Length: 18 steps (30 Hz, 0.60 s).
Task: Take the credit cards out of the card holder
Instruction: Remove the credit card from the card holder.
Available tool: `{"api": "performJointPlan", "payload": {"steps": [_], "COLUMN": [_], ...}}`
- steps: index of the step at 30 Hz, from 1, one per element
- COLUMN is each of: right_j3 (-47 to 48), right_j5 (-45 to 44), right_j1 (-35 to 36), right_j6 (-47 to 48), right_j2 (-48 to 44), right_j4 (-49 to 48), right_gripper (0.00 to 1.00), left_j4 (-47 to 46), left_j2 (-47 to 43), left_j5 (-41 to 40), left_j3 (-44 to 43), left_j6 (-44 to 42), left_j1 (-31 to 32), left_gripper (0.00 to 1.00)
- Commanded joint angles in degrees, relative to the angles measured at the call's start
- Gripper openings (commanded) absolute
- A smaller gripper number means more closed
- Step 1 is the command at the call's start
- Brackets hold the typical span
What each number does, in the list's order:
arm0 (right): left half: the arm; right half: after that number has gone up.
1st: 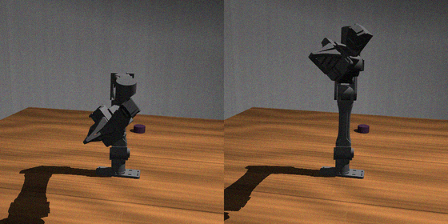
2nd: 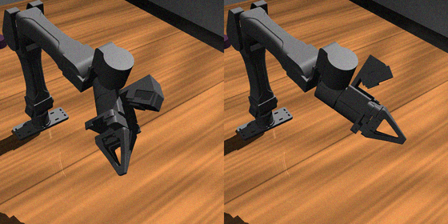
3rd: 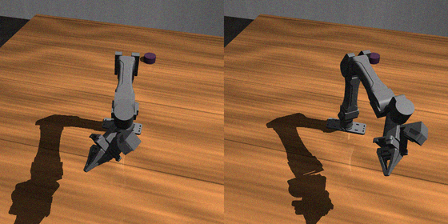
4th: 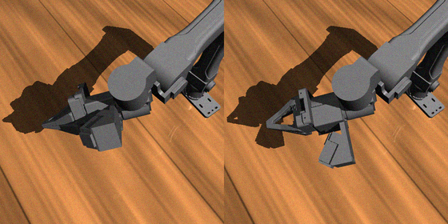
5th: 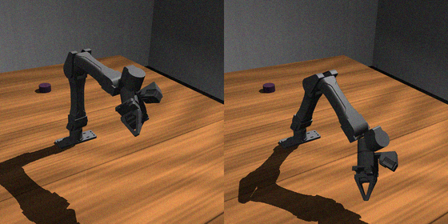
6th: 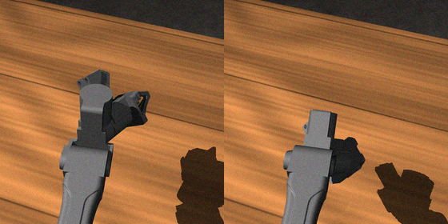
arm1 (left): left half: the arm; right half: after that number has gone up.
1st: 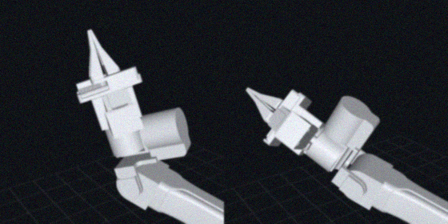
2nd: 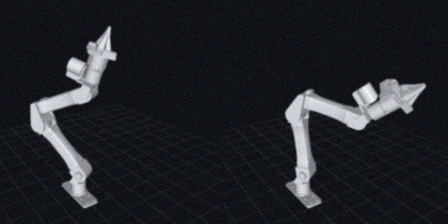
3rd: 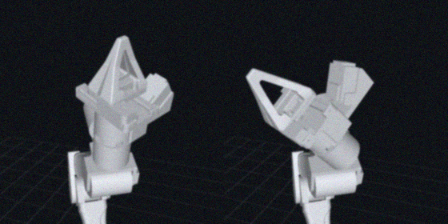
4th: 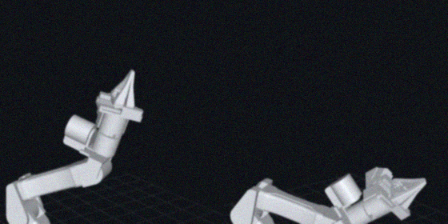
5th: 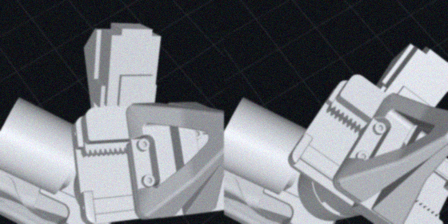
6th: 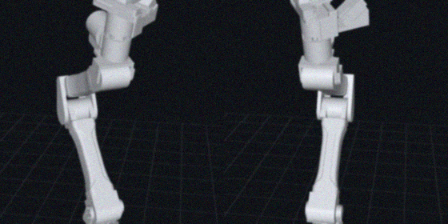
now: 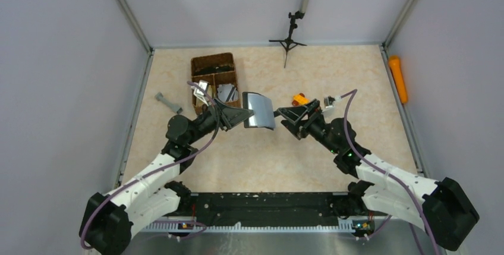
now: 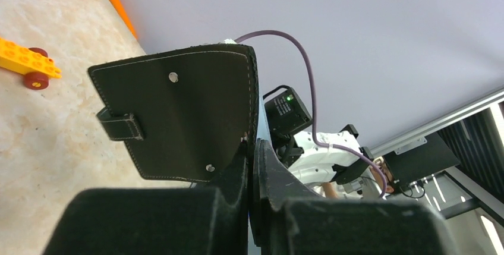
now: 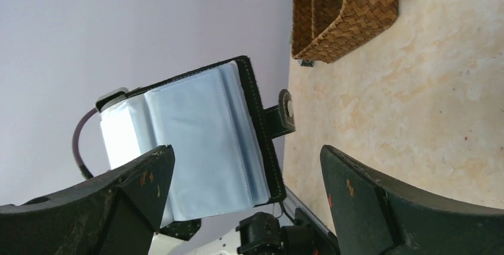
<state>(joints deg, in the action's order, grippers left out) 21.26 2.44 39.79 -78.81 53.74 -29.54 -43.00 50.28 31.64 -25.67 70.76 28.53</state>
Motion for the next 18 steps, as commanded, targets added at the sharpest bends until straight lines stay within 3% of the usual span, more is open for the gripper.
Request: {"api": "performJointPlan", "payload": {"steps": [1, 4, 12, 18], "right_j3": [-2.00, -4.59, -4.60, -5.61], "right_j5": [0.16, -0.06, 1.34, 1.50], "right_j1": [-0.46, -0.50, -0.50, -0.50], "right_j6": [-2.10, -4.68, -6.43, -7.98], "right_j2": [-1.15, -1.08, -0.39, 1.13], "right_j4": [-10.79, -17.31, -17.75, -23.95], "right_gripper": [0.95, 0.95, 0.96, 0.96], "left_j4": [-10.64, -13.33, -16.63, -20.82], "left_j2": [3.24, 4.14, 5.64, 8.74], "left_j5": [-2.03, -2.69, -4.29, -4.34], "left_j3": [-2.97, -3.05, -4.06, -5.27], "left_j6": [1.64, 2.35, 2.78, 4.38], "left_j1": [1.46, 1.93, 3.04, 4.26], "left_gripper": [0.00, 0.00, 0.00, 0.00]}}
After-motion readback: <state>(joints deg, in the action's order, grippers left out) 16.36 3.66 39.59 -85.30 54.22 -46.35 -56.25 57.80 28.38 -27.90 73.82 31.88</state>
